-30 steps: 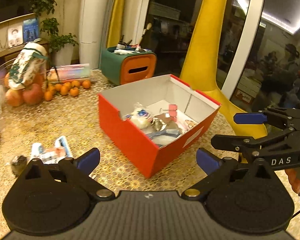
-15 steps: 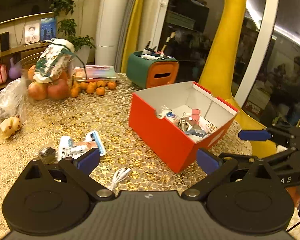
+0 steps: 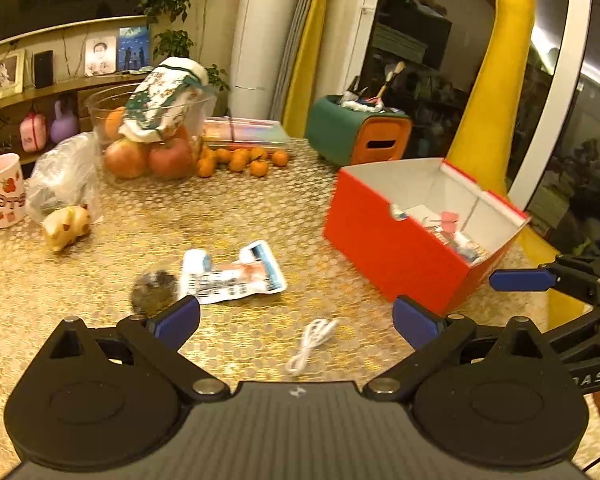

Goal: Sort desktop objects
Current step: 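Move both tools back over the remaining items on the table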

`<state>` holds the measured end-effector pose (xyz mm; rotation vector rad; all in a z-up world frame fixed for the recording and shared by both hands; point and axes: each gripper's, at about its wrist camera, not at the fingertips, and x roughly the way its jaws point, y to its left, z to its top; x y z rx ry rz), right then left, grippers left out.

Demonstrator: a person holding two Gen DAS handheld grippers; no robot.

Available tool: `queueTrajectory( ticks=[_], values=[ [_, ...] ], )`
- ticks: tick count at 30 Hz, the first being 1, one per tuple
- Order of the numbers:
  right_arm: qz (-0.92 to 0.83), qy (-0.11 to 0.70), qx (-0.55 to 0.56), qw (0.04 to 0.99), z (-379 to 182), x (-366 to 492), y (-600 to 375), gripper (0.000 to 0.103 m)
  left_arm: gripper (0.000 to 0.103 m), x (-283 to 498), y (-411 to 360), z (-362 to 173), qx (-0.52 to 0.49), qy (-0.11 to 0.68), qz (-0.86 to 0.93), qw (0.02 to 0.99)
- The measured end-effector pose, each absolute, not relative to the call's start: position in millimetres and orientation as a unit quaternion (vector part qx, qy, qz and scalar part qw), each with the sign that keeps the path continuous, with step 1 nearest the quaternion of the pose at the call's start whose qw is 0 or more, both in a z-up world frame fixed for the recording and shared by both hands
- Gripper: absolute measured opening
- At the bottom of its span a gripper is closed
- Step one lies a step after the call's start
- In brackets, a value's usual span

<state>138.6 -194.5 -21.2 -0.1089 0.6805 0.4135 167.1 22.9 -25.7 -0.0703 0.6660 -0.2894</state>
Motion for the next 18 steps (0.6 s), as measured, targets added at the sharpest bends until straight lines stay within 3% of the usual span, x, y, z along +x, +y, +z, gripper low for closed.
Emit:
queueTrajectory(
  ticks=[18],
  values=[
    [0.236, 0.364, -0.089, 0.897, -86.1, 184.9, -133.6, 0.085, 0.103, 219.1, 77.5, -82.8, -0.042, 0.359, -0.076, 0.929]
  ],
)
